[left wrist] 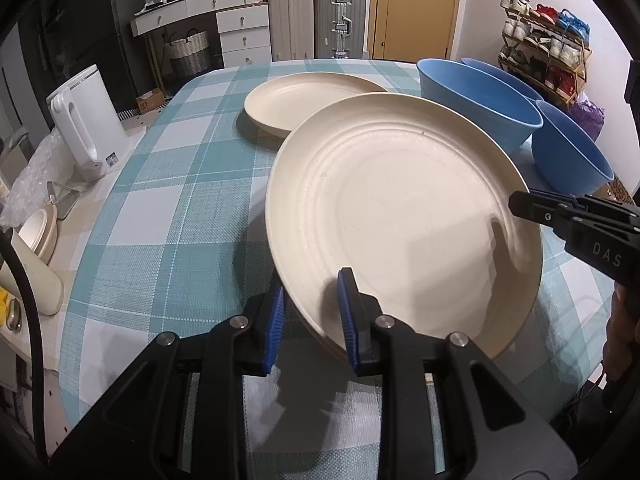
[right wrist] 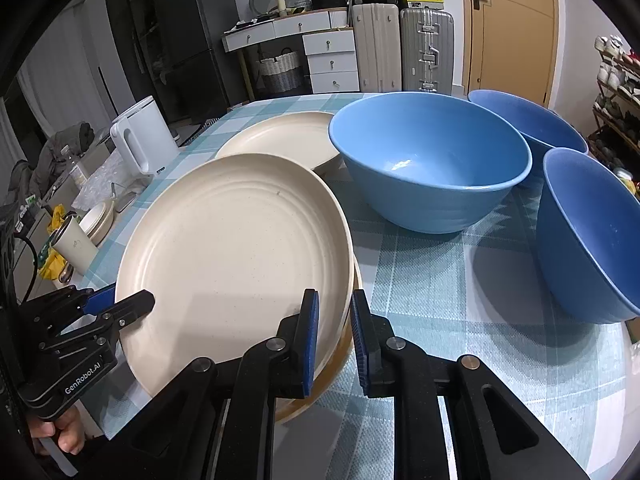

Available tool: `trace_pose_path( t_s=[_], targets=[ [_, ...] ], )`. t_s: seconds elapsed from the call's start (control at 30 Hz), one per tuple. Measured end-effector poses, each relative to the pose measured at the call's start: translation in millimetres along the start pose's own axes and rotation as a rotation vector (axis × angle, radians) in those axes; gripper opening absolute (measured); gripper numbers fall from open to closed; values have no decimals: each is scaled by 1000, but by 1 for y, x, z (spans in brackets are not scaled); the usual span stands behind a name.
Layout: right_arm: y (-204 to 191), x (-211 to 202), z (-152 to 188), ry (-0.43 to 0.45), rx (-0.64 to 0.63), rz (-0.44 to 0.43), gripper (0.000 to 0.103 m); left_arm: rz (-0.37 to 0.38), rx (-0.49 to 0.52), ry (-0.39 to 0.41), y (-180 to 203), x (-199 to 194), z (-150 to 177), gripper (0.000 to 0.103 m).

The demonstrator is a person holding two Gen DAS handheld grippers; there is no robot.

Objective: Organize plates and bowls

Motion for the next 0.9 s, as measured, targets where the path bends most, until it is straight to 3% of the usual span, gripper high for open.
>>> trace_pose_path(
  t_s=[0.9],
  targets=[
    [-4, 4, 8, 2, -25, 9, 18, -58, 92, -33, 4, 8, 10, 28]
  ],
)
Point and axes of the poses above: each gripper's, at about its wrist camera, not at the fingertips, and x roughly the way its jaws point, y to its right, z to its underside, the point moved 9 cm from there along x, roughly the way its jaws point, and after that the axes turned 9 degrees about -x, right-handed, at the moved point
